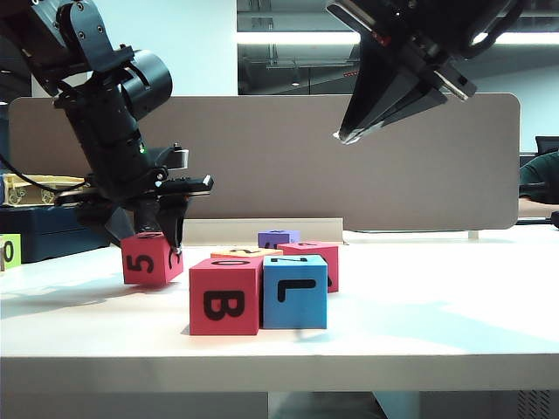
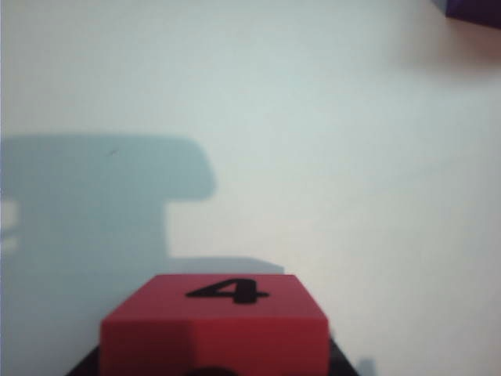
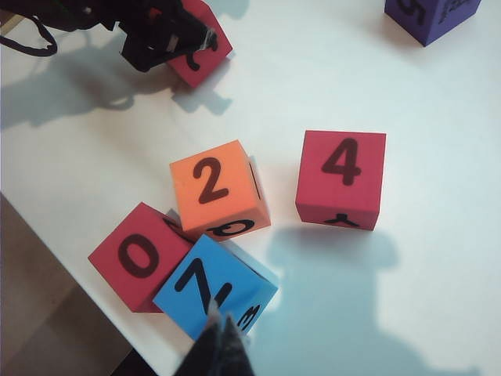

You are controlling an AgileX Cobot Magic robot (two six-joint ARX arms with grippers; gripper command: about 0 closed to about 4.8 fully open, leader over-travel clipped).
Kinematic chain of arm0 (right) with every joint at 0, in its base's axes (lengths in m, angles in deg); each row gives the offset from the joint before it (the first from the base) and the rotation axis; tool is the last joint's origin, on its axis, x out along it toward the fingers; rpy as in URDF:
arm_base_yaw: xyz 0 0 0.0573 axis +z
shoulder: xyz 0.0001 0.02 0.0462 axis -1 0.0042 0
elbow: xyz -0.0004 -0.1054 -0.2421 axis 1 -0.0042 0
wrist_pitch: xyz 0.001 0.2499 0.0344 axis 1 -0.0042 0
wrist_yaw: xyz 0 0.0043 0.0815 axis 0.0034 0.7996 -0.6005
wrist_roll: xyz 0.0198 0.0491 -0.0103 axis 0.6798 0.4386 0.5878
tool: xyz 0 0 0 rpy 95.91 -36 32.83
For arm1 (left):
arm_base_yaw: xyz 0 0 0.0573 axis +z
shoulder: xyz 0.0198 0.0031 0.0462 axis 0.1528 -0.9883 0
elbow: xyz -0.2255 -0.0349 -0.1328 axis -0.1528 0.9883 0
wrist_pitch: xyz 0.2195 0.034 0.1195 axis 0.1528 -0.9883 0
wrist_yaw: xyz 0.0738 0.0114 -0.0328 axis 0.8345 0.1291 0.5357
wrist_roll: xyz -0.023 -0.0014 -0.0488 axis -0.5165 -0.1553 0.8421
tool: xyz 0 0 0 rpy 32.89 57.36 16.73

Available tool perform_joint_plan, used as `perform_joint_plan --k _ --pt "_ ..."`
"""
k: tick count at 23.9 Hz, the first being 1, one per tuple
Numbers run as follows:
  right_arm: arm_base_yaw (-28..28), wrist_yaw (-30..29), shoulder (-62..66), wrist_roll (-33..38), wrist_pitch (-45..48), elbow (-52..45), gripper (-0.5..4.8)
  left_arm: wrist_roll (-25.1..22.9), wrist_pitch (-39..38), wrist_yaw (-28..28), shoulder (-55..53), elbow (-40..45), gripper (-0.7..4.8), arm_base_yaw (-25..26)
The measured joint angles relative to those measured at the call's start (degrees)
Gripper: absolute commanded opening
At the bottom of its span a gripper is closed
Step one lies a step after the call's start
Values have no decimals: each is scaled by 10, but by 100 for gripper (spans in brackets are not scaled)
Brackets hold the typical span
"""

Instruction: Select the appropriate blocks from the scattered letter blocks on the table and arrange them in a row to spell out "2024".

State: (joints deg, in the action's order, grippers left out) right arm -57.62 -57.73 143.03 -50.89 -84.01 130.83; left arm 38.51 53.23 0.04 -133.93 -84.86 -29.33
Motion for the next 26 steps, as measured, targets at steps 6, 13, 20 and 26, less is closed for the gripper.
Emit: perform_joint_plan --k 6,13,20,26 --pt "0 0 0 0 -4 0 -3 -1 0 0 -12 0 351 0" --pt "0 0 0 0 -6 0 -4 -34 10 0 -15 -7 439 0" --pt "0 -1 0 0 -12 0 -3 -93 -104 8 2 -137 437 2" --pt "0 -21 0 0 -39 0 -3 -134 -233 -66 69 -189 337 1"
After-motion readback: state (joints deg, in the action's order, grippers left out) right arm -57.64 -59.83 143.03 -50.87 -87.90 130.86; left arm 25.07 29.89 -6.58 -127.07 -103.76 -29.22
